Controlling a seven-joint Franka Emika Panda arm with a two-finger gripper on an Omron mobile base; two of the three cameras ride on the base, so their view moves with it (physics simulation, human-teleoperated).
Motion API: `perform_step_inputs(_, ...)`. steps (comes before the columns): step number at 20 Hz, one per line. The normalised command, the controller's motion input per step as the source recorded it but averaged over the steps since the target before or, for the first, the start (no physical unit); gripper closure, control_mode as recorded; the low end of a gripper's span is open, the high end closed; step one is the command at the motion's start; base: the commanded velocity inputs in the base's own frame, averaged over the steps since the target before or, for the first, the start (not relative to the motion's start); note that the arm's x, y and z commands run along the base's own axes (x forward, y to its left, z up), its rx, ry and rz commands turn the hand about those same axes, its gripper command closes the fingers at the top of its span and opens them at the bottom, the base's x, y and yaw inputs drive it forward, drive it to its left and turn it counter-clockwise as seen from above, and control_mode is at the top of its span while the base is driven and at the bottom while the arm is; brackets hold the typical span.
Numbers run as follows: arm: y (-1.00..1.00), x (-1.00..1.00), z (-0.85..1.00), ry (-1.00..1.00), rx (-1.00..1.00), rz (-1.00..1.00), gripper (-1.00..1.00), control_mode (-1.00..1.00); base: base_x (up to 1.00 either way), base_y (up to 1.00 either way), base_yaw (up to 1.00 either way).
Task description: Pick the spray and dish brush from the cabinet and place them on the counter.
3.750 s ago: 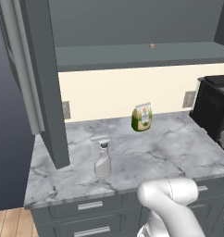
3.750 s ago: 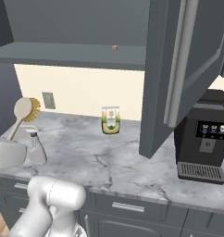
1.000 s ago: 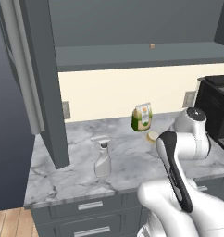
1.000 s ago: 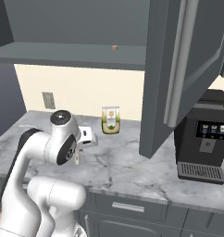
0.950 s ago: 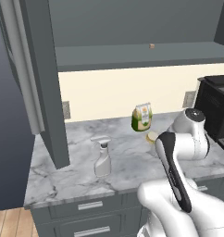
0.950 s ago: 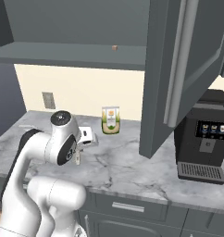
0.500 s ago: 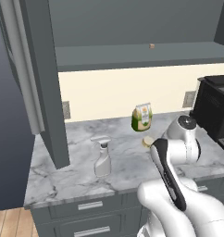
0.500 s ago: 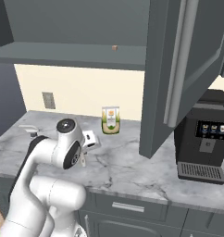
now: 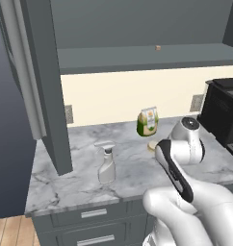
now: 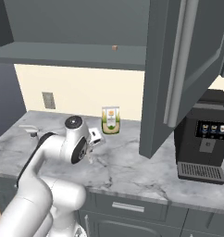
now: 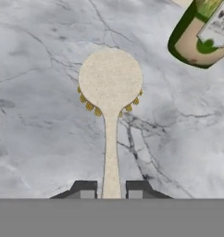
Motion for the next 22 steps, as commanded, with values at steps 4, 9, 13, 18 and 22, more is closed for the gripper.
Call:
perform_step_inputs(4,0.00,0.41,-0.72,0.14,-0.05,0.02,1.00,-1.00,0.00,0.00,0.00)
perform_step_inputs(9,0.03,0.45,-0.77,0.05,-0.01,0.01,1.00,-1.00,0.00,0.00,0.00)
perform_step_inputs(13,0.02,0.20,-0.64,-0.06,0.00,0.00,1.00,-1.00,0.00,0.00,0.00)
perform_step_inputs(18,0.05,0.06,-0.41,-0.06,0.00,0.01,1.00,-1.00,0.00,0.00,0.00)
perform_step_inputs(22,0.03,0.00,-0.09,-0.02,0.00,0.00,1.00,-1.00,0.00,0.00,0.00)
